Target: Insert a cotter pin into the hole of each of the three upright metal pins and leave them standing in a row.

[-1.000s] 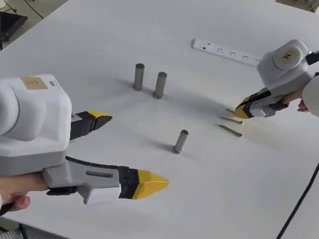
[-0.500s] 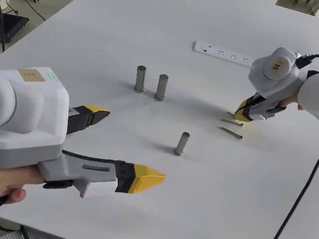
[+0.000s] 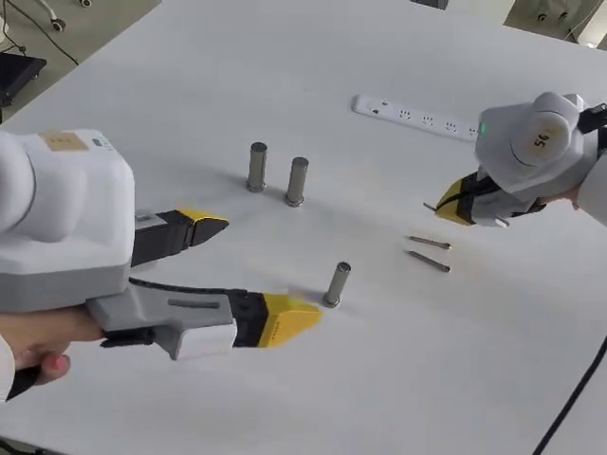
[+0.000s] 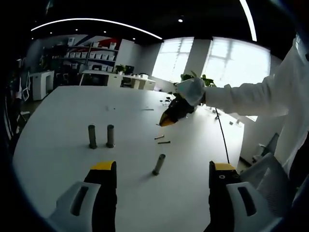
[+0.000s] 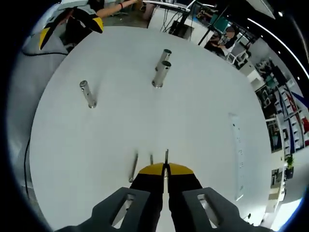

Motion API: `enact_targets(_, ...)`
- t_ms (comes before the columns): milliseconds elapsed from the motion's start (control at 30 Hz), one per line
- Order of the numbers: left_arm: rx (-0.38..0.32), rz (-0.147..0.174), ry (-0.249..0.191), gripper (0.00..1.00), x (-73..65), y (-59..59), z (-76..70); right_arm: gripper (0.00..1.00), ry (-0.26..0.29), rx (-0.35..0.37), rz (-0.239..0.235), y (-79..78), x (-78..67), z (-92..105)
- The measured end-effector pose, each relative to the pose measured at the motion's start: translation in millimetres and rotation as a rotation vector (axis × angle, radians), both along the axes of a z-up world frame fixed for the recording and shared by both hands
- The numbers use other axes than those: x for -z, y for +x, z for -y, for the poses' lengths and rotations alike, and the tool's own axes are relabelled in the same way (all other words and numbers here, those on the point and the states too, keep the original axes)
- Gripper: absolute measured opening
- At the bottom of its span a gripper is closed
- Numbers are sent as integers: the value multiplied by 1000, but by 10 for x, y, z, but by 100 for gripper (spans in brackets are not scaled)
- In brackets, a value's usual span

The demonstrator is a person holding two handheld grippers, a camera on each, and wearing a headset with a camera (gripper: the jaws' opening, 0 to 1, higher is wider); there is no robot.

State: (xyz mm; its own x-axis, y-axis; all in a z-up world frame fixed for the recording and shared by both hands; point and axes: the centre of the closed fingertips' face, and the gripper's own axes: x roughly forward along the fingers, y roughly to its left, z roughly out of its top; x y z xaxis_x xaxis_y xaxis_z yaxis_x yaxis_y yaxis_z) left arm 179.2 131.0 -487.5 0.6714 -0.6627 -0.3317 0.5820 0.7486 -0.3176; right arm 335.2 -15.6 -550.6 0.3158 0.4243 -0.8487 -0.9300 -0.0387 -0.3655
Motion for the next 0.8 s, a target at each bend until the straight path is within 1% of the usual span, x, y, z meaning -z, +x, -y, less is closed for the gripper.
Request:
enact_targets(33,-6,-9,-25,73,-30,38,23,0,14,-3,11,39,-18,17)
enact_targets(67,-13,-8,-40,70,-56,74,36,0,23,-8,20,18,-49,23)
enact_targets(100,-15,-2,-56,67,-88,115,60,0,41,-16,38,-33,-116,5)
enact_targets(133,-12,-6,-65,64,-102,137,82,0,57,-20,46,-74,-159,-2)
enact_targets(167,-9,-10,-74,60,-113,161,104,0,116,-11,36,-90,-202,-40)
enact_targets(200,-11,-21,-87,56,-118,204,135,0,149,-10,32,-132,-243,-59)
enact_targets(233,-12,-25,-93,53,-120,234,155,0,166,-11,34,-186,-290,-76)
enact_targets(267,-13,-29,-103,49,-125,275,188,0,167,-11,45,-238,-327,-59)
enact_targets(333,-10,-44,-125,46,-134,320,253,0,181,-9,56,-238,-350,-39)
enact_targets(367,-6,-58,-138,45,-144,346,308,0,192,-7,62,-285,-387,-52)
enact_targets(433,9,-60,-148,39,-163,375,383,0,224,-1,73,-401,-477,-76)
enact_targets(467,19,-64,-164,37,-179,396,443,0,234,0,80,-468,-507,-80)
enact_targets(500,20,-69,-178,35,-190,417,478,0,232,-3,90,-517,-525,-86)
enact_targets(533,20,-84,-203,33,-206,442,534,0,233,-6,107,-580,-549,-91)
enact_targets(567,21,-96,-209,32,-213,457,567,0,239,-7,110,-631,-565,-107)
enact_targets(600,28,-97,-207,32,-229,471,619,0,250,-15,117,-700,-594,-128)
enact_targets(667,50,-97,-198,31,-246,481,717,0,253,-32,133,-792,-631,-163)
enact_targets(733,75,-101,-194,31,-252,477,800,0,252,-50,150,-857,-662,-192)
enact_targets(800,107,-115,-199,28,-255,461,896,0,253,-73,157,-939,-694,-227)
